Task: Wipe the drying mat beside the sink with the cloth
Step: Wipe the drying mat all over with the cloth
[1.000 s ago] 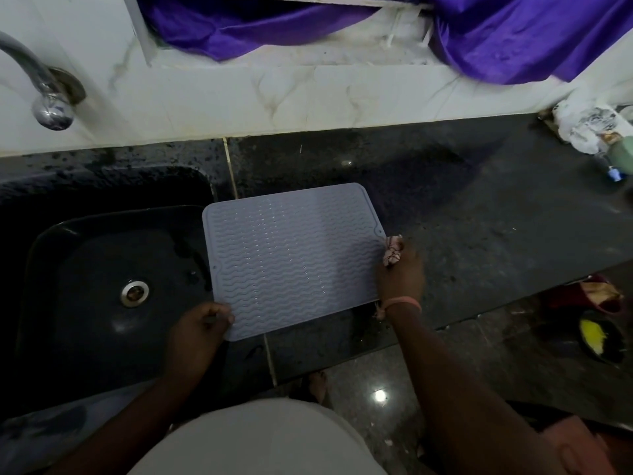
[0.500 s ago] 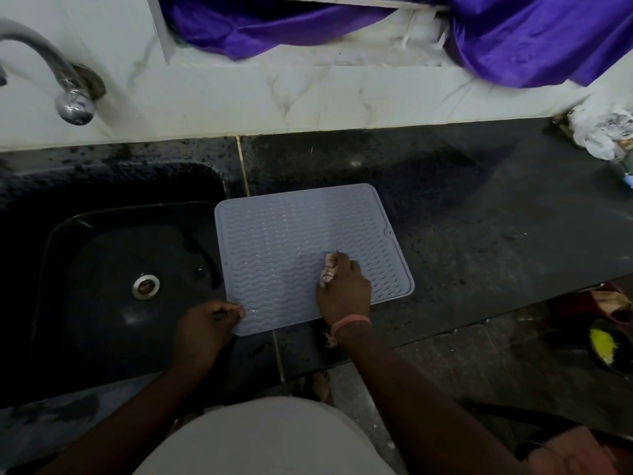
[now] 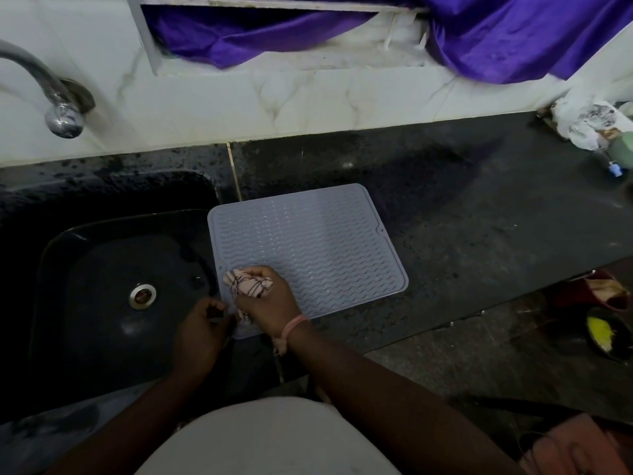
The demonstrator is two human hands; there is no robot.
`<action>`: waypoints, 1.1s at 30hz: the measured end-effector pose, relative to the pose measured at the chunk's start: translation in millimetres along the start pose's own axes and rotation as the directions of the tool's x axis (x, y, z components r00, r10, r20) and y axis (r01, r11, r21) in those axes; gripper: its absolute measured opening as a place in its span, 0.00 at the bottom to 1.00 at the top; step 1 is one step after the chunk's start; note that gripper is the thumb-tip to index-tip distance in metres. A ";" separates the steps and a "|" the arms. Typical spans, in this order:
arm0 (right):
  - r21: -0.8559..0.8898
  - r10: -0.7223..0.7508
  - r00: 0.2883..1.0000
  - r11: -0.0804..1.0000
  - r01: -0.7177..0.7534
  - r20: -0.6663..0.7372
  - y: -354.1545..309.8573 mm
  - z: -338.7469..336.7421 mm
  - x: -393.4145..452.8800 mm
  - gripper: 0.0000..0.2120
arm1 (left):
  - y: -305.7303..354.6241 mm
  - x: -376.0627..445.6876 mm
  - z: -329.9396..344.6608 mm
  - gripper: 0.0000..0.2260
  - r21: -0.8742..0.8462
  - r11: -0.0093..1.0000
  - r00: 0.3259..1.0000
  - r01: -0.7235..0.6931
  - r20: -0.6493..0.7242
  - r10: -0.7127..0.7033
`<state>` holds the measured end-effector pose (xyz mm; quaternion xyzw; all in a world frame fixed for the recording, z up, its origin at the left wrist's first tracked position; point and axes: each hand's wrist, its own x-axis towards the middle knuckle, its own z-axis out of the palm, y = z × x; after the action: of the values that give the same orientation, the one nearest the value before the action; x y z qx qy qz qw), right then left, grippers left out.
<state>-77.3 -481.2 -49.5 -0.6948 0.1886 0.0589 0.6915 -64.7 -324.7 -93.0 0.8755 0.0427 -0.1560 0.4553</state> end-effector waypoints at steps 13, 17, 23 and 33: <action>0.414 0.186 0.851 0.909 0.040 -0.491 -11.3 -212.6 -10.3 0.17 | 0.1 3.1 2.3 0.10 0.010 1.000 1.000 -0.011 0.008 0.011; -0.074 0.061 0.725 0.985 -0.154 -0.686 -7.1 -254.6 2.0 0.11 | 0.5 4.5 4.2 0.10 0.007 1.000 1.000 -0.014 -0.010 0.014; -0.632 -0.076 0.838 0.695 -0.344 -0.540 -3.1 -227.6 12.1 0.14 | -7.5 6.3 -0.3 0.12 0.090 0.989 0.993 -0.114 0.033 0.112; -0.425 0.226 0.767 0.722 -0.545 -0.600 -22.7 -221.5 24.0 0.15 | -1.2 5.4 -1.9 0.11 0.062 0.995 0.997 -0.075 0.029 0.074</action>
<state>-87.1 -703.9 -28.3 -0.8025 0.4826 0.0765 0.3424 -59.4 -322.8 -94.6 0.8884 -0.0009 -0.1517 0.4333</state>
